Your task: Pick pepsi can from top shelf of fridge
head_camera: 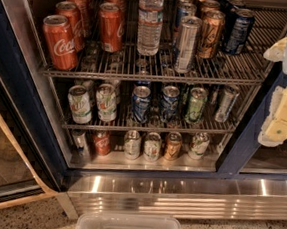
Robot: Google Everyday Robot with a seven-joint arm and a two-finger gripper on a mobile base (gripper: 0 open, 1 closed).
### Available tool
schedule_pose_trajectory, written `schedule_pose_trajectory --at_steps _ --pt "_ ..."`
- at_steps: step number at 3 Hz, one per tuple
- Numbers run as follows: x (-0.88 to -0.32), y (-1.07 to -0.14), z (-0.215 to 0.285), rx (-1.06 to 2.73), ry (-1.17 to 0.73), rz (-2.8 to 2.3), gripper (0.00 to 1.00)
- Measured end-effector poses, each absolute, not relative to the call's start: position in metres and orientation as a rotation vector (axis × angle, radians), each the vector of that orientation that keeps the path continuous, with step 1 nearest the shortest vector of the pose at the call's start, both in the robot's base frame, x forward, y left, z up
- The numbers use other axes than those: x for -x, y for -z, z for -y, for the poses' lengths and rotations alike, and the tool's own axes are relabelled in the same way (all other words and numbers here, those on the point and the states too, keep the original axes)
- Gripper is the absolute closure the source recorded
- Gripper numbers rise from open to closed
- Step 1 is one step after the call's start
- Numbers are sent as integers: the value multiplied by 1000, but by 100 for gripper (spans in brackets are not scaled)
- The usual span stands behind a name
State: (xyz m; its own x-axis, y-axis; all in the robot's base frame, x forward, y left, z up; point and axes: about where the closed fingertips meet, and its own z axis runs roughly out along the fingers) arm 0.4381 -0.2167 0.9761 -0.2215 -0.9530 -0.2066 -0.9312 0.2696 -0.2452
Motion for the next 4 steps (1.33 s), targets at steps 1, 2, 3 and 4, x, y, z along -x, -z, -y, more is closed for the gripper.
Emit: schedule_pose_trajectory --at_steps 1,2,3,4 --pt "-438 -976 217 1725 98 -2232 0" --pt "-449 -972 216 1630 44 -2195 0" --pt "-460 -959 214 1467 -67 -2112 0" --pt "-473 -976 209 1384 -55 -2051 0"
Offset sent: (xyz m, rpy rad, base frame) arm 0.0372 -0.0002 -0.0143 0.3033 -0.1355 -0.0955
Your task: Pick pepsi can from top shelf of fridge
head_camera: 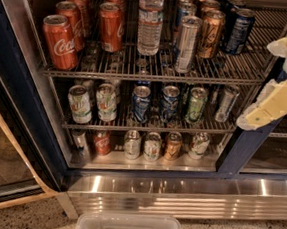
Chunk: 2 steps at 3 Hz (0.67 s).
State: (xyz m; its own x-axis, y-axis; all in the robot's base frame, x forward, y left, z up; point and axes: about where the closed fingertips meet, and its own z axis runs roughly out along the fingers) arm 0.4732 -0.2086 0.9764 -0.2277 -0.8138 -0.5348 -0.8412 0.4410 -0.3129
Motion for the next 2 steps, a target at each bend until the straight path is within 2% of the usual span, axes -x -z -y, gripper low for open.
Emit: schedule_pose_trajectory --at_steps 2 --pt "-480 -974 205 1374 -44 -2019 0"
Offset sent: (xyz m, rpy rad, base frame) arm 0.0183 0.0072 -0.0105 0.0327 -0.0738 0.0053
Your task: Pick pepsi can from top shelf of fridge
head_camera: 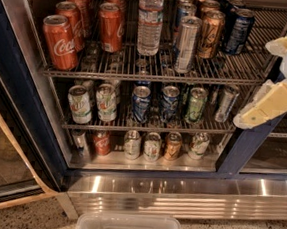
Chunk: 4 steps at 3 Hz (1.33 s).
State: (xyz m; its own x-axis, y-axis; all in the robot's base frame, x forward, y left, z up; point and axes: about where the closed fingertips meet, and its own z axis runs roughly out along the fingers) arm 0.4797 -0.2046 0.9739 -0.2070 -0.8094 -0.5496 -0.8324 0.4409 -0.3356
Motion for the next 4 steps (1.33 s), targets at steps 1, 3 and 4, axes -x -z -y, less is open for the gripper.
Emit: schedule_pose_trajectory --at_steps 1,3,4 --pt "-501 -968 201 1339 -53 -1940 0" --pt "-524 -971 198 1253 -82 -1823 0" --pt "-531 -966 196 1204 -103 -1784 0"
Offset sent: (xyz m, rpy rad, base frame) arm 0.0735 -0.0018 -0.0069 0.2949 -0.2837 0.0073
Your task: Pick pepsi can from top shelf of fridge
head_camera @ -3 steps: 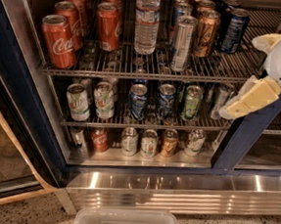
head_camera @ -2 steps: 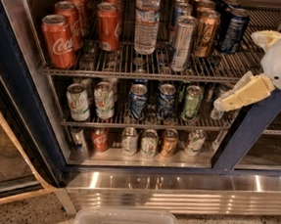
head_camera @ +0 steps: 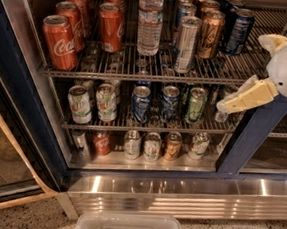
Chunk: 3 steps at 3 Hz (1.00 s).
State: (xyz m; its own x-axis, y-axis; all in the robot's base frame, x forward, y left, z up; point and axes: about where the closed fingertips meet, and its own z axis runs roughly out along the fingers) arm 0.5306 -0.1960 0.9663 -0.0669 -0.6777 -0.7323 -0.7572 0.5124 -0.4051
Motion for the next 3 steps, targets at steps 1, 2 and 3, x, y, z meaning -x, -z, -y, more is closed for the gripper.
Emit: schedule_pose_trajectory --at_steps 1,2,3 --pt "-548 -958 197 1098 -108 -1735 0" --pt "-574 -955 196 990 -117 -1687 0" --pt "-574 -955 196 990 -117 -1687 0"
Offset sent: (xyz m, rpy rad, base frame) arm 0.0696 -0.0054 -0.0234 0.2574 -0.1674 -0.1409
